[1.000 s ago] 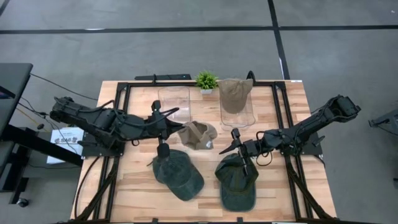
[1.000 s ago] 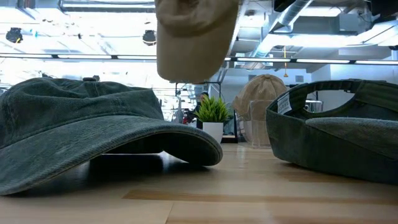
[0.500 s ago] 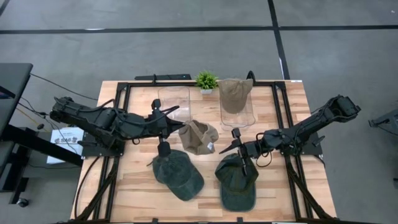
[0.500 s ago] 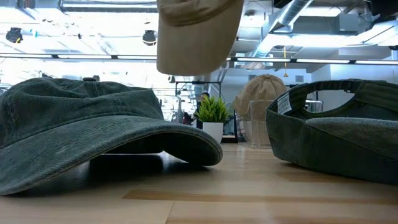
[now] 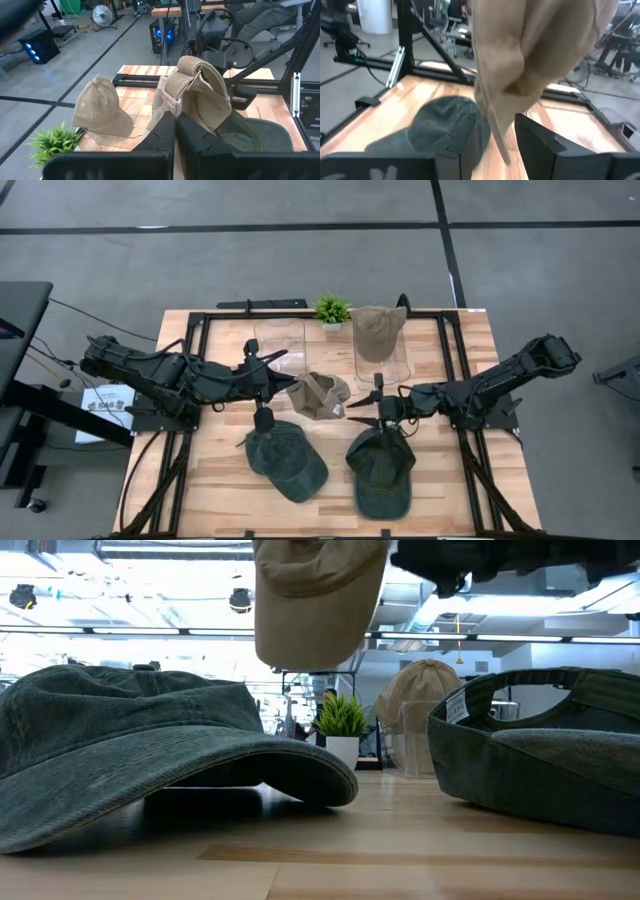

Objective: Pick & Place hat
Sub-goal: Put the brown cap into the right transparent bin

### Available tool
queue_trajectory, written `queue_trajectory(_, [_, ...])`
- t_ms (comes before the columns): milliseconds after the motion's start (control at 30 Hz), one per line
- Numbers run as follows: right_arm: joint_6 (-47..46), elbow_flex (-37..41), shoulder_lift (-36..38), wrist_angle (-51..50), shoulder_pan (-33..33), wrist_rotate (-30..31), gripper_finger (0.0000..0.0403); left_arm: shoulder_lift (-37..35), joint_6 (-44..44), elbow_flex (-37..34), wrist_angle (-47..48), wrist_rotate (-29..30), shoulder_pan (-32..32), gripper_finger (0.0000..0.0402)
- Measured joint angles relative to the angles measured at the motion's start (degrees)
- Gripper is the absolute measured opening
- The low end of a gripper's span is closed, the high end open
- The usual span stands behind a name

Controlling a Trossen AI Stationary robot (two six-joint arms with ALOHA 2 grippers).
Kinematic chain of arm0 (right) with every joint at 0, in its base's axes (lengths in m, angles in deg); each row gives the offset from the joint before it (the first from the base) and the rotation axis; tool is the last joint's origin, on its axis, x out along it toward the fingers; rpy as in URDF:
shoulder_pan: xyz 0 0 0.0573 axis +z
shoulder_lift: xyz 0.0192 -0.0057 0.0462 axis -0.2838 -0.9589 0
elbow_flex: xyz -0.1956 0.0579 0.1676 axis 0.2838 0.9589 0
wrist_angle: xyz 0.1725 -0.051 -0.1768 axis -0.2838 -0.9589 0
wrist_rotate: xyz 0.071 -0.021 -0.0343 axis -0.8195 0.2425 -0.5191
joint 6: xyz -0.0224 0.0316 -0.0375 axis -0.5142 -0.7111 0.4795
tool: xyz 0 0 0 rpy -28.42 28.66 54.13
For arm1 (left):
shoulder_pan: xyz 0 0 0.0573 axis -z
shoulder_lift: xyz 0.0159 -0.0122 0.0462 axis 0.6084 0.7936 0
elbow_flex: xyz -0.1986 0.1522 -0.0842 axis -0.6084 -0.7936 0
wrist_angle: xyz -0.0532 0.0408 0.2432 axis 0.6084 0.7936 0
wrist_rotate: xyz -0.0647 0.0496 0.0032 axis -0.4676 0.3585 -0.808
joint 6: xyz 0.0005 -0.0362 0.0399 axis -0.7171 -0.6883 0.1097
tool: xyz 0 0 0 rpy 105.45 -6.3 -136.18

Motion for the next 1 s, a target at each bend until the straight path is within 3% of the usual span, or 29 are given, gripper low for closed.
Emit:
queue_trajectory(200, [0.5, 0.0, -2.3, -1.4, 0.1, -0.4, 0.0133, 0.0, 0.0, 0.0, -0.8, 0.0, 0.0, 0.0006])
queue_trajectory(533, [3.8, -0.5, -14.5, 15.2, -1.2, -3.5, 0.0139, 0.0, 1.1, 0.0, -3.1, 0.0, 0.0, 0.0006])
queue_trajectory(733, [3.5, -3.3, -18.0, 16.0, -1.9, -3.4, 0.0129, 0.0, 1.1, 0.0, -3.2, 0.0, 0.0, 0.0006])
queue_trajectory(833, [3.4, -4.2, -18.8, 15.8, -1.8, -3.4, 0.0107, 0.0, 1.1, 0.0, -3.2, 0.0, 0.0, 0.0006])
queue_trajectory(1000, [3.7, -4.7, -18.0, 13.3, -1.8, -6.2, 0.0015, 0.0, 1.1, 0.0, -3.1, 0.0, 0.0, 0.0006])
